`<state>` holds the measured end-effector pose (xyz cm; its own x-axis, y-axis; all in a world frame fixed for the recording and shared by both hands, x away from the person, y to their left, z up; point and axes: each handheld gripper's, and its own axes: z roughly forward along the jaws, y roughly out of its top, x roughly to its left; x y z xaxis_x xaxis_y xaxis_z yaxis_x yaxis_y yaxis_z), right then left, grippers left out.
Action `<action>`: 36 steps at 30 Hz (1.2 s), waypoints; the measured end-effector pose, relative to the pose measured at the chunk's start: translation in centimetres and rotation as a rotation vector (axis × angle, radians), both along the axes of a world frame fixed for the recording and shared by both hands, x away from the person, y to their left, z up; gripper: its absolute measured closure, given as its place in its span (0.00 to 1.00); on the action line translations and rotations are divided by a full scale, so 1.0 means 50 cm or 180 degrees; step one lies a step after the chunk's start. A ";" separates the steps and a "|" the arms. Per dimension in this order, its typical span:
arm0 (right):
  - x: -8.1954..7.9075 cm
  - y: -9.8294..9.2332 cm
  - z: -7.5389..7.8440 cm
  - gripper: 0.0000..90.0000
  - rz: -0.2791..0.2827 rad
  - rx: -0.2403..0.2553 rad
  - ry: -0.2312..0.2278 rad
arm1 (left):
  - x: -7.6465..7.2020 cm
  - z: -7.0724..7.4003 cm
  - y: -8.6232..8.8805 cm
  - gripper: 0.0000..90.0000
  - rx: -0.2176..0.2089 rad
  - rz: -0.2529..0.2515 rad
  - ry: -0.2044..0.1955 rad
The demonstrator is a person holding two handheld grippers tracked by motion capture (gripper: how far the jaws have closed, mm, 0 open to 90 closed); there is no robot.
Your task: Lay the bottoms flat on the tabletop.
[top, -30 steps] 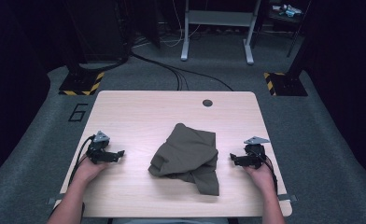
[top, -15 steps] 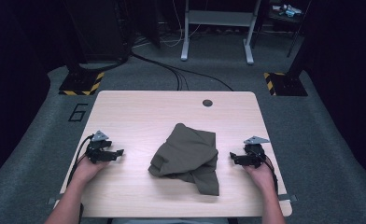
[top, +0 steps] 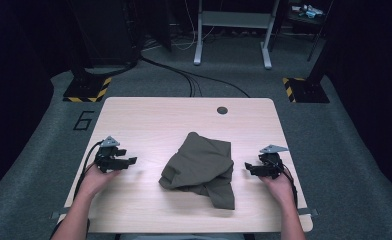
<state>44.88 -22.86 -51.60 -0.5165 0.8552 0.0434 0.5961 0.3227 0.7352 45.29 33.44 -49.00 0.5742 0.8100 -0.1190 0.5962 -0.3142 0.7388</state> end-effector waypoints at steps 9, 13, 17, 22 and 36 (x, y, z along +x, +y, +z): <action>-0.009 0.012 0.011 0.31 0.0075 0.0051 0.0015 | -0.021 0.056 -0.040 0.39 -0.0144 -0.0097 -0.0140; -0.007 0.014 0.009 0.31 0.0089 0.0036 0.0036 | -0.033 0.076 -0.076 0.39 -0.0079 -0.0325 -0.0227; -0.007 0.017 0.011 0.33 0.0136 0.0017 0.0020 | -0.038 0.090 -0.104 0.39 -0.0076 -0.0486 -0.0252; -0.010 0.022 0.016 0.35 0.0165 0.0037 0.0021 | -0.042 0.106 -0.139 0.36 -0.0023 -0.0658 -0.0253; -0.010 0.028 0.012 0.36 0.0235 -0.0048 0.0028 | -0.062 0.149 -0.246 0.33 -0.0022 -0.1091 -0.0295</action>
